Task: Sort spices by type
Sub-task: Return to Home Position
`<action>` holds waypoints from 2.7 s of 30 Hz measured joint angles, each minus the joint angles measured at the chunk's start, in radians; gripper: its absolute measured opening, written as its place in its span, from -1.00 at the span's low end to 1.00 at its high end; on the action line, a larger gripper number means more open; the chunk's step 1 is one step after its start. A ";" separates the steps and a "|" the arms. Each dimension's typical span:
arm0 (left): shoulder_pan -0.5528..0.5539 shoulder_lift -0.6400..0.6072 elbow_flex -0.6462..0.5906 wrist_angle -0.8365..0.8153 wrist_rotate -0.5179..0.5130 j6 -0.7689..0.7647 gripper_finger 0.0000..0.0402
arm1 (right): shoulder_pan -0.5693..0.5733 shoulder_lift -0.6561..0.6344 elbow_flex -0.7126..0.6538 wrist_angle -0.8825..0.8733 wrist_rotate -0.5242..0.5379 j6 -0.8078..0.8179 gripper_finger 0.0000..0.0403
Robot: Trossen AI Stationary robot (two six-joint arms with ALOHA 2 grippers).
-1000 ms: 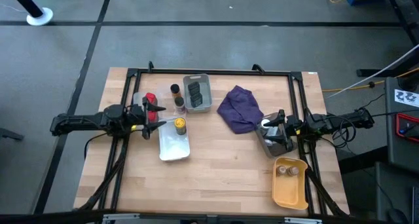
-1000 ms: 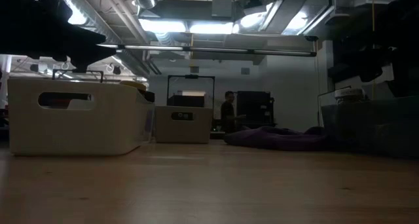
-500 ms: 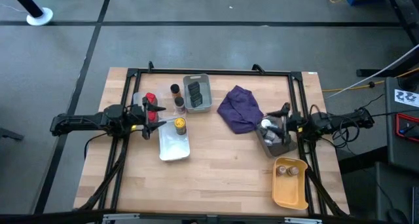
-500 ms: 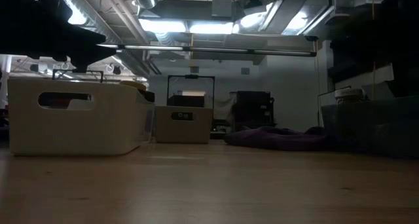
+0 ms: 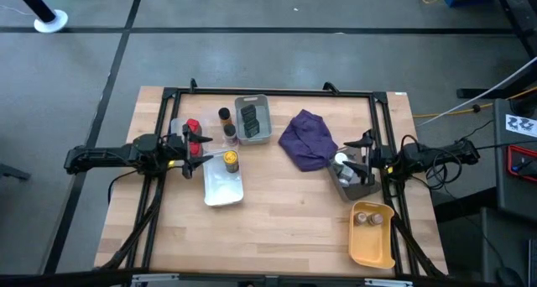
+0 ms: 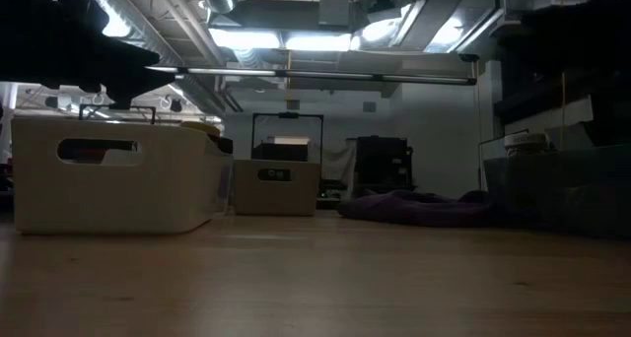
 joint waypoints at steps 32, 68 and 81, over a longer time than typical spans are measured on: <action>0.000 0.000 0.000 0.000 0.000 0.000 0.41 | -0.196 0.066 -0.036 -0.127 -0.024 -0.097 0.43; 0.000 0.000 0.000 0.000 0.000 0.000 0.41 | -0.196 0.066 -0.037 -0.127 -0.026 -0.095 0.43; 0.000 0.000 0.000 0.000 0.000 0.000 0.41 | -0.196 0.066 -0.037 -0.127 -0.026 -0.095 0.43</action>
